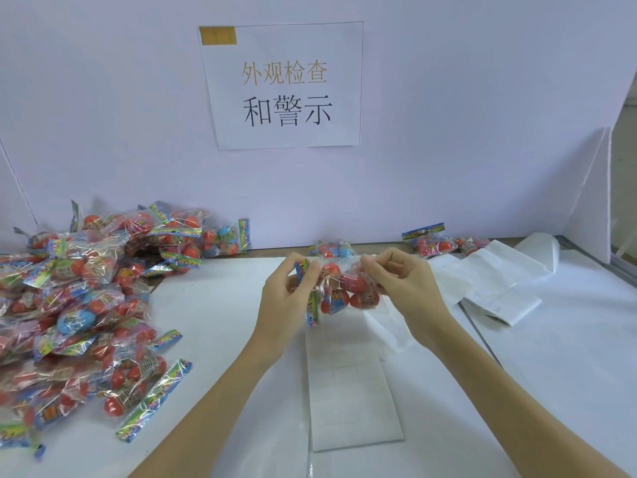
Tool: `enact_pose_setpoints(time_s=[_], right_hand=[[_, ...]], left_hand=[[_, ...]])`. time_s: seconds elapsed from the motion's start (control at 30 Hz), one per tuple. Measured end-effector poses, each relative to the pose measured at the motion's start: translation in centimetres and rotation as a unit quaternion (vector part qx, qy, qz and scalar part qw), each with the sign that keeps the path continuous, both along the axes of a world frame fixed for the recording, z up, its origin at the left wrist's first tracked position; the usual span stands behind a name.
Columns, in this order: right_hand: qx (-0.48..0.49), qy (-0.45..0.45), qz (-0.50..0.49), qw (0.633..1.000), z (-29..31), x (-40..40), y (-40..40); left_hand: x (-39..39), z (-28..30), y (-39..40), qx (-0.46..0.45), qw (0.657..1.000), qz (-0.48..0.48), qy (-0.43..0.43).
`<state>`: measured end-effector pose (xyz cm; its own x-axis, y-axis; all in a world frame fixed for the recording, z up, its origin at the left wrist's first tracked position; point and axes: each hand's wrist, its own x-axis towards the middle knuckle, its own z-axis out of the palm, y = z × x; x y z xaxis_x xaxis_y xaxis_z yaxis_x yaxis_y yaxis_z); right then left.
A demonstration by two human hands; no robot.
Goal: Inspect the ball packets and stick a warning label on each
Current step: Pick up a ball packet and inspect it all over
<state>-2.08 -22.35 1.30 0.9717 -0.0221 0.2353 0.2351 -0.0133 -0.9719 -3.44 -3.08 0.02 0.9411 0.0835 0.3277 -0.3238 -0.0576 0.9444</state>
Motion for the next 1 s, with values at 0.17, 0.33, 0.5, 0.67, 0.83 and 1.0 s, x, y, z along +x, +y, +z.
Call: enact_pose_setpoints(time_s=[0.17, 0.33, 0.5, 0.67, 0.83, 1.0], right_hand=[[0.092, 0.060, 0.038, 0.993, 0.1, -0.1, 0.2], [0.018, 0.061, 0.066, 0.996, -0.6, 0.0, 0.6], [-0.033, -0.002, -0.057, 0.998, -0.8, 0.0, 0.6], [0.012, -0.005, -0.050, 0.999, -0.6, 0.2, -0.1], [0.050, 0.099, 0.175, 0.978, -0.6, 0.2, -0.2], [0.046, 0.101, 0.181, 0.977, -0.7, 0.4, -0.8]], left_hand=[[0.4, 0.0, 0.4, 0.023, 0.999, 0.039, -0.011], [0.5, -0.1, 0.1, 0.017, 0.996, 0.083, -0.001], [0.3, 0.1, 0.1, -0.048, 0.998, -0.022, 0.032], [0.4, -0.4, 0.0, -0.029, 0.998, -0.045, 0.043], [0.8, -0.6, 0.0, -0.048, 0.998, 0.003, 0.031], [1.0, -0.3, 0.3, -0.008, 0.999, 0.030, 0.014]])
